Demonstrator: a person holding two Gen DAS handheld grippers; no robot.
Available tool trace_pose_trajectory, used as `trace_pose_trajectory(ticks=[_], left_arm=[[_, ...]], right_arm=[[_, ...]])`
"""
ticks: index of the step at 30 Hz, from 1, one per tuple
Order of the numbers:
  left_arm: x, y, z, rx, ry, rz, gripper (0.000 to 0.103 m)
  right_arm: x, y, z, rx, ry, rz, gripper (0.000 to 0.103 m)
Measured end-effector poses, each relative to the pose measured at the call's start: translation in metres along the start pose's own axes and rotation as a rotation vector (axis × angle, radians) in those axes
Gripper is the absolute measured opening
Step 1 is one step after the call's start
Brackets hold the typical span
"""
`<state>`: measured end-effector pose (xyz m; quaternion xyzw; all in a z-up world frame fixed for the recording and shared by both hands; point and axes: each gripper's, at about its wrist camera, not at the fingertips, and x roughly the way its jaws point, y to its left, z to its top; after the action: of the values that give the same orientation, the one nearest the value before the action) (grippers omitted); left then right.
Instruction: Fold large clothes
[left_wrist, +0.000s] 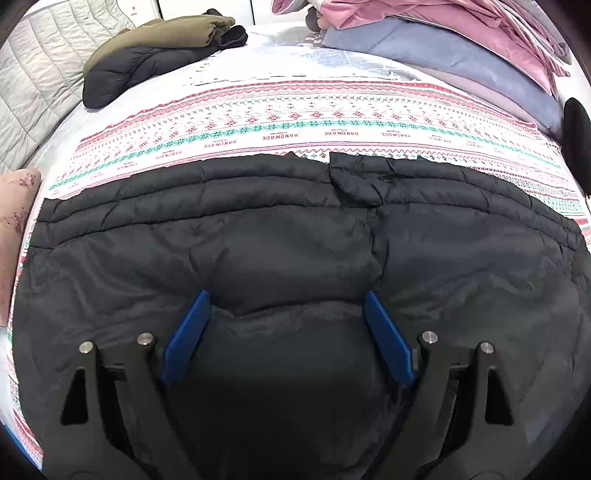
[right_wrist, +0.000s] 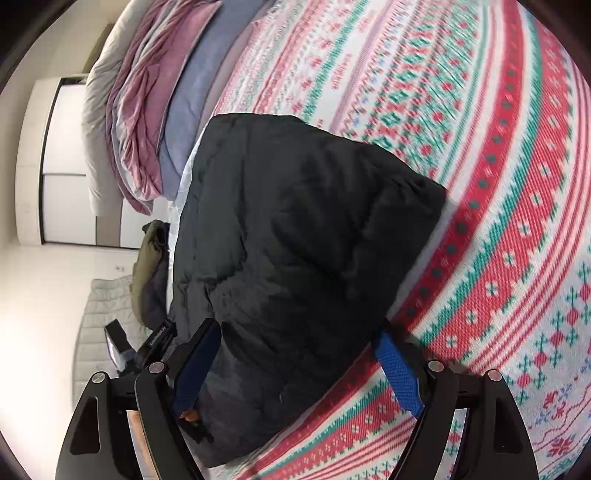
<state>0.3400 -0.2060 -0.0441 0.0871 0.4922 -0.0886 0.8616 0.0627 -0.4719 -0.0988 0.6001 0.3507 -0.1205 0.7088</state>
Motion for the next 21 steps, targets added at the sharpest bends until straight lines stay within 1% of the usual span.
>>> trace_pose_trajectory(ticks=[2, 5, 8, 12, 15, 17, 19, 21], left_arm=[[-0.003, 0.004, -0.002, -0.006, -0.003, -0.011, 0.085], [-0.012, 0.012, -0.002, -0.020, -0.006, -0.028, 0.085], [-0.037, 0.021, -0.010, -0.051, -0.040, -0.090, 0.085], [-0.082, 0.034, -0.037, -0.050, -0.081, -0.170, 0.085], [-0.099, 0.047, -0.061, -0.071, -0.096, -0.188, 0.085], [-0.101, 0.054, -0.079, -0.079, -0.076, -0.196, 0.085], [-0.100, 0.059, -0.091, -0.100, -0.088, -0.204, 0.085], [-0.094, 0.056, -0.090, -0.082, -0.073, -0.221, 0.085]], right_arm=[[0.004, 0.003, 0.001, -0.013, -0.004, -0.013, 0.084], [0.007, 0.003, 0.001, -0.003, -0.021, -0.005, 0.084], [0.008, 0.003, 0.000, 0.013, -0.038, 0.004, 0.084], [0.008, 0.003, 0.002, 0.025, -0.045, 0.013, 0.084], [0.007, -0.002, 0.003, 0.038, -0.054, 0.024, 0.084], [0.007, -0.003, 0.005, 0.051, -0.058, 0.040, 0.084], [0.010, -0.005, 0.006, 0.060, -0.055, 0.054, 0.084], [0.010, -0.007, 0.005, 0.066, -0.057, 0.058, 0.084]])
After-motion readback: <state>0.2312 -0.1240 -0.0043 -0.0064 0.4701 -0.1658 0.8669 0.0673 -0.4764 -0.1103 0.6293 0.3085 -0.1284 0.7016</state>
